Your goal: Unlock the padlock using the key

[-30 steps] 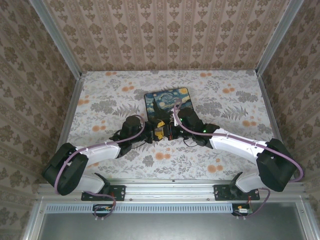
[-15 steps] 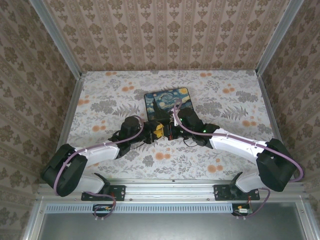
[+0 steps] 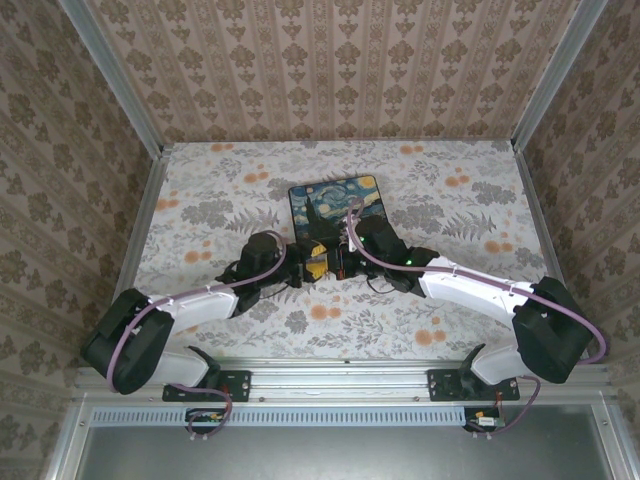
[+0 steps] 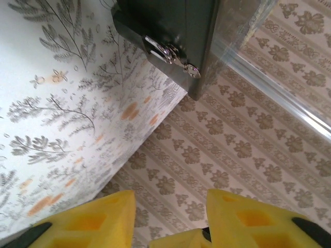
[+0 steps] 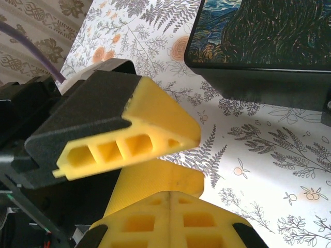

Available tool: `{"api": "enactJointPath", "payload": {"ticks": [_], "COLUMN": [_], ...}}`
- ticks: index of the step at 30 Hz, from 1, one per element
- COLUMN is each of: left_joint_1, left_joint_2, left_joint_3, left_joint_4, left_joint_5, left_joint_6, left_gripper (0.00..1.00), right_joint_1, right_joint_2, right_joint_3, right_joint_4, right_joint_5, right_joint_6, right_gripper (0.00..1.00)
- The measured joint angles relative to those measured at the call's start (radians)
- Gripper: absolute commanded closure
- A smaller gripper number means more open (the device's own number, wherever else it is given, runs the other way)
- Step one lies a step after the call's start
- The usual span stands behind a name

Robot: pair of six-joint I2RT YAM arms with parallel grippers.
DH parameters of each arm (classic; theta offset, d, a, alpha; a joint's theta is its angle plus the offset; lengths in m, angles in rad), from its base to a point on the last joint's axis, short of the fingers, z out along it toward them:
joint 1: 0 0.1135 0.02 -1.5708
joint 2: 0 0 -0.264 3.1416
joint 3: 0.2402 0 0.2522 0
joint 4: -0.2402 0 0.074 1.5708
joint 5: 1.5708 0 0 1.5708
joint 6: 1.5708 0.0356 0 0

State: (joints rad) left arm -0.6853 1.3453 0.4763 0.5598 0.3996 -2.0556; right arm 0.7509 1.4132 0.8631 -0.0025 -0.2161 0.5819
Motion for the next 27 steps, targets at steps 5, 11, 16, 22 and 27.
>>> {"api": "enactJointPath", "payload": {"ticks": [5, 11, 16, 22, 27], "left_joint_1": [0.008, 0.006, 0.002, -0.001, 0.000], "left_joint_2": [-0.002, 0.003, 0.021, 0.030, 0.030], "left_joint_3": [-0.035, -0.037, -0.037, -0.037, -0.037], "left_joint_4": [-0.014, -0.012, 0.008, 0.033, 0.041], "left_joint_5": [0.000, 0.015, 0.023, 0.022, 0.019], "left_joint_6": [0.006, 0.007, 0.006, -0.008, -0.018], "left_gripper": [0.51, 0.46, 0.46, 0.56, 0.62], "right_joint_1": [0.000, 0.000, 0.000, 0.000, 0.000], "right_joint_2": [0.000, 0.018, 0.040, 0.065, 0.075], "right_joint_3": [0.001, 0.027, 0.057, 0.074, 0.076], "right_joint_4": [-0.004, 0.000, 0.003, 0.006, 0.006], "right_joint_5": [0.000, -0.001, -0.001, -0.010, -0.023], "right_joint_6": [-0.007, -0.007, -0.007, -0.007, -0.007], "right_gripper": [0.96, 0.96, 0.96, 0.96, 0.96]}}
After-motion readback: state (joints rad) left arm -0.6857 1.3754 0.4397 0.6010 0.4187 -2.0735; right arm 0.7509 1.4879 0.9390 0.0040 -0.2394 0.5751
